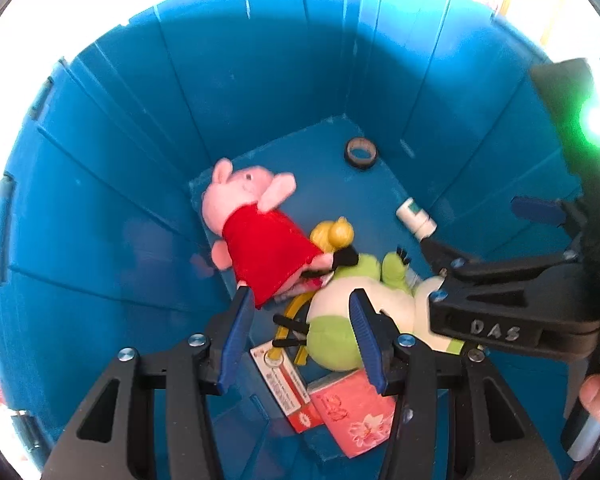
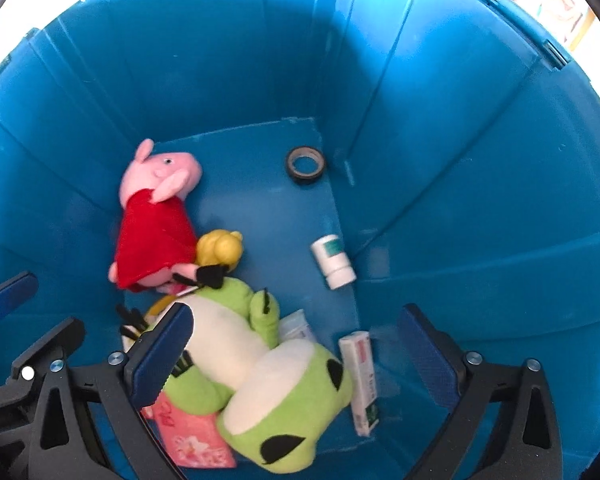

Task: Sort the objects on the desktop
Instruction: 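Carry the ointment tube and pill bottle into the blue crate and release, then move both tools back over the pile on the bed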

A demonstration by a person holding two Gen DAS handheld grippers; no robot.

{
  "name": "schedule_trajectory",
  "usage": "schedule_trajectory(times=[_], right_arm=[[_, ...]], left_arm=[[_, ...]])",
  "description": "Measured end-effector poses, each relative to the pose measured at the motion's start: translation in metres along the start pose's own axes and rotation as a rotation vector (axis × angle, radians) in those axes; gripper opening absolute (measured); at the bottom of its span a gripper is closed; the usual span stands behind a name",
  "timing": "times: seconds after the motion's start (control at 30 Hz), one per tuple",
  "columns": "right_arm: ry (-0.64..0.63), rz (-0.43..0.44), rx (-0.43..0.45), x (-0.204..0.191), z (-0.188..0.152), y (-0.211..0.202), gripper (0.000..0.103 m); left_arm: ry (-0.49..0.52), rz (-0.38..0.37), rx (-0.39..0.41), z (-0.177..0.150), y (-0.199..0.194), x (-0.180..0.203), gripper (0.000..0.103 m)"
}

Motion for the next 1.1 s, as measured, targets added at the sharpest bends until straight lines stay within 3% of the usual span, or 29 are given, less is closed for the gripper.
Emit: schedule_trajectory(times=[0.2,0.37,0.47,0.57,0.6,0.63,0.67,0.73,0.8,0.87,0.97,1.1], right_arm=[[0.020,0.025,0.042,0.002,0.002,-0.012,0.103],[0.050,0.075,0.093,0.002,0.009,-0.024,0.103],[0.054,0.068,0.122,0.000,0.014,-0.036,0.103],[0.039,0.038,0.179,-0.007,0.018,-0.063,0.103],[0.029,0.044,0.201,-0.012,0.019,-0.074,0.103],[0.020,0.054,0.225,-0.018,0.020,-0.086,0.103],[0.016,0.056,0.249,-0.024,0.021,-0.097,0.103],[0.004,0.041,0.313,-0.035,0.023,-0.124,0.103],[-0.008,0.032,0.385,-0.046,0.023,-0.149,0.103],[-0.005,0.010,0.425,-0.051,0.020,-0.167,0.103],[-0.003,-0.039,0.466,-0.049,0.009,-0.184,0.103],[-0.028,-0.053,0.489,-0.049,-0.018,-0.197,0.103]], left_arm=[[0.035,-0.010,0.134,0.005,-0.048,0.005,0.049],[-0.002,-0.041,0.261,-0.002,-0.122,-0.018,0.049],[0.001,0.008,0.397,-0.012,-0.174,-0.044,0.051],[0.011,0.159,0.558,-0.031,-0.214,-0.077,0.071],[-0.006,0.212,0.620,-0.036,-0.225,-0.087,0.071],[-0.039,0.236,0.672,-0.041,-0.232,-0.096,0.072],[-0.078,0.209,0.695,-0.043,-0.233,-0.101,0.072],[-0.197,0.089,0.692,-0.046,-0.224,-0.109,0.072],[-0.292,0.004,0.614,-0.050,-0.203,-0.106,0.072],[-0.252,-0.061,0.558,-0.049,-0.184,-0.082,0.072],[-0.107,-0.093,0.504,-0.052,-0.166,-0.034,0.072],[-0.034,-0.095,0.521,-0.070,-0.176,-0.006,0.072]])
Point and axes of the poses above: each gripper's, at about its wrist camera, not at the fingertips, and y roughly the way its jaws point, x to its right, z to its top, the point moved 10 cm from there along y, roughly the way its jaws point, and after that the axes turned 10 degrees about -z, right-handed, at the moved point
